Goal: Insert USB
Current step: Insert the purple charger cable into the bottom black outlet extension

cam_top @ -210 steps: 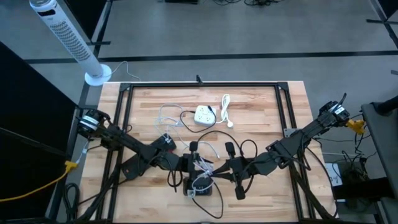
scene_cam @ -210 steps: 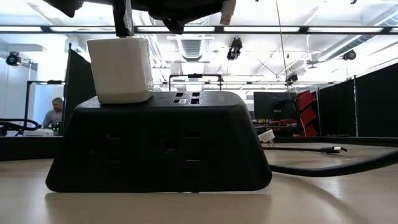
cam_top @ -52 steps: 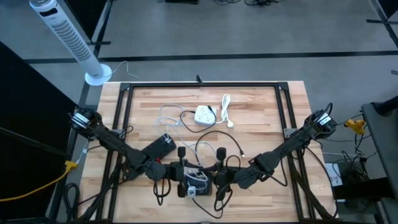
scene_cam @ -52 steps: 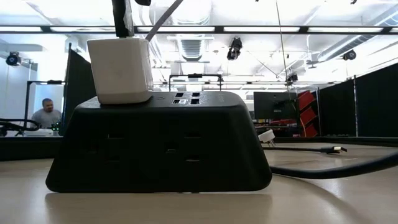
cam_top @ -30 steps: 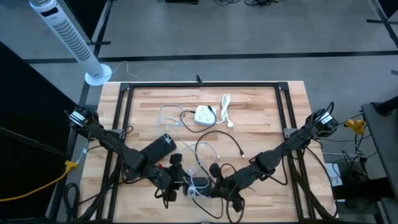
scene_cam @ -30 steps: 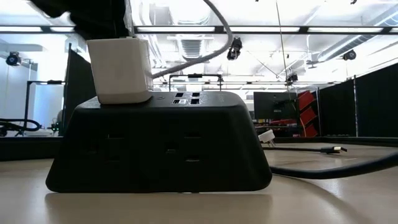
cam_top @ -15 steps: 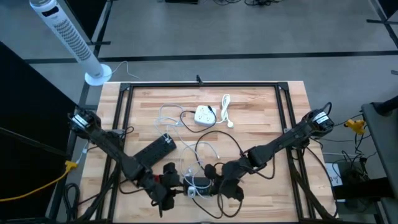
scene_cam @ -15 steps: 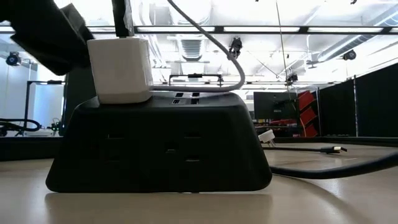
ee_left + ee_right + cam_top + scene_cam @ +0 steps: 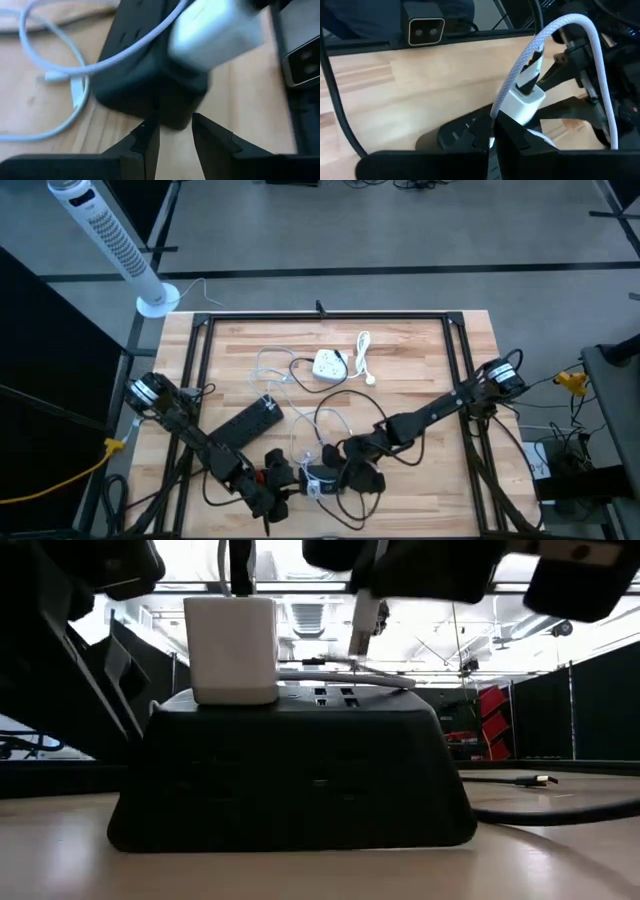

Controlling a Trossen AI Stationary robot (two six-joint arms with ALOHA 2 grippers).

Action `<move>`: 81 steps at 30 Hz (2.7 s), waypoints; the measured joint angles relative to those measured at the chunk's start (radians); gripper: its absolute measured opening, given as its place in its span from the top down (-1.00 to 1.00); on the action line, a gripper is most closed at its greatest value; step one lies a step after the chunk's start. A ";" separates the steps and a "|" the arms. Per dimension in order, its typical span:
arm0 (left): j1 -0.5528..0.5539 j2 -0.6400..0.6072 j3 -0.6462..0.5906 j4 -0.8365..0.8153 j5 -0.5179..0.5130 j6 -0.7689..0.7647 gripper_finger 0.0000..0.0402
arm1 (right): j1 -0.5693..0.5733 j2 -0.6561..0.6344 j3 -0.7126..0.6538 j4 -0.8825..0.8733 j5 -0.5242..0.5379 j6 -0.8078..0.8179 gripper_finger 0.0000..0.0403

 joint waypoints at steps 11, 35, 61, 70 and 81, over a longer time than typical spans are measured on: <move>-0.001 0.035 0.000 -0.005 -0.043 -0.018 0.49 | 0.002 -0.044 0.009 -0.077 0.028 0.039 1.00; 0.011 -0.140 0.000 0.224 -0.069 0.535 0.51 | 0.101 -0.142 0.042 -0.173 -0.043 0.119 1.00; 0.118 -0.170 0.000 0.608 0.288 0.923 0.50 | 0.134 -0.119 0.221 0.063 -0.048 0.132 1.00; 0.127 -0.078 0.020 0.730 0.335 0.873 0.17 | 0.129 -0.079 0.221 0.076 -0.048 0.105 1.00; 0.135 0.046 0.146 0.711 0.389 0.878 0.13 | 0.120 -0.056 0.221 0.086 -0.109 0.164 1.00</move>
